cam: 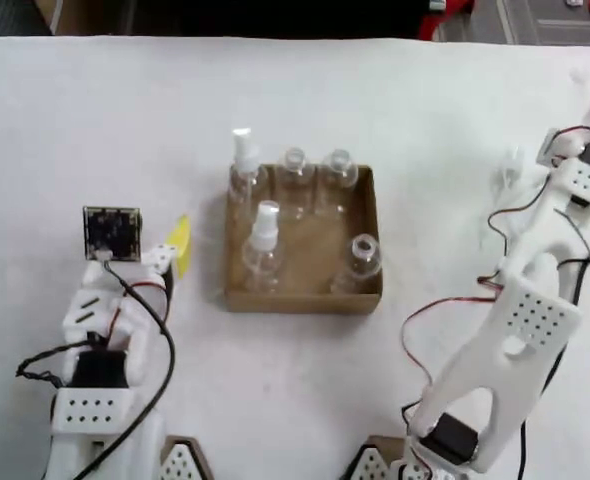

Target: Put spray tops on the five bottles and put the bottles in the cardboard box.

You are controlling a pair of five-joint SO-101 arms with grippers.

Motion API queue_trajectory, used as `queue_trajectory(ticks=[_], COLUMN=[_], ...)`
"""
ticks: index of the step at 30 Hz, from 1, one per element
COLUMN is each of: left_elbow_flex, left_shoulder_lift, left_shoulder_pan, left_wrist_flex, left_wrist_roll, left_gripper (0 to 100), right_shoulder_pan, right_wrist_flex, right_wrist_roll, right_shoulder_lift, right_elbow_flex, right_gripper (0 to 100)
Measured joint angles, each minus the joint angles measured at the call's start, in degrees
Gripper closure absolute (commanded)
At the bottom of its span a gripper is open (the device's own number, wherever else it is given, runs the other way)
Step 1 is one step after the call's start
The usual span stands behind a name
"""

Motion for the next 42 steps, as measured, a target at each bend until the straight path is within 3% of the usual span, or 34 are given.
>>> queue_trajectory(ticks=[5,10,13,18,22,42], left_elbow_flex=[0.0,0.0,0.0,0.0,0.0,0.0], left_shoulder_lift=[0.0,0.0,0.0,0.0,0.0,0.0], left_shoulder_pan=[0.0,0.0,0.0,0.0,0.0,0.0], left_wrist_flex=[-0.4,-0.4,-0.4,-0.4,-0.4,-0.4], left_wrist_roll=[0.0,0.0,0.0,0.0,0.0,0.0], left_gripper=[79,79,79,79,79,79], right_shoulder_pan=[0.2,0.2,0.2,0.6,1.1,-4.1], right_wrist_flex=[4.1,4.7,2.5,-0.1,-0.5,36.0], right_wrist_roll=[-8.0,-9.1,-9.2,-7.0,-2.9,-1.4], right_shoulder_lift=[11.5,20.4,25.2,29.5,30.6,27.3], right_elbow_flex=[-14.2,-24.2,-27.1,-29.5,-30.3,-37.7], right_gripper=[75.2,75.9,80.3,99.1,96.9,98.2])
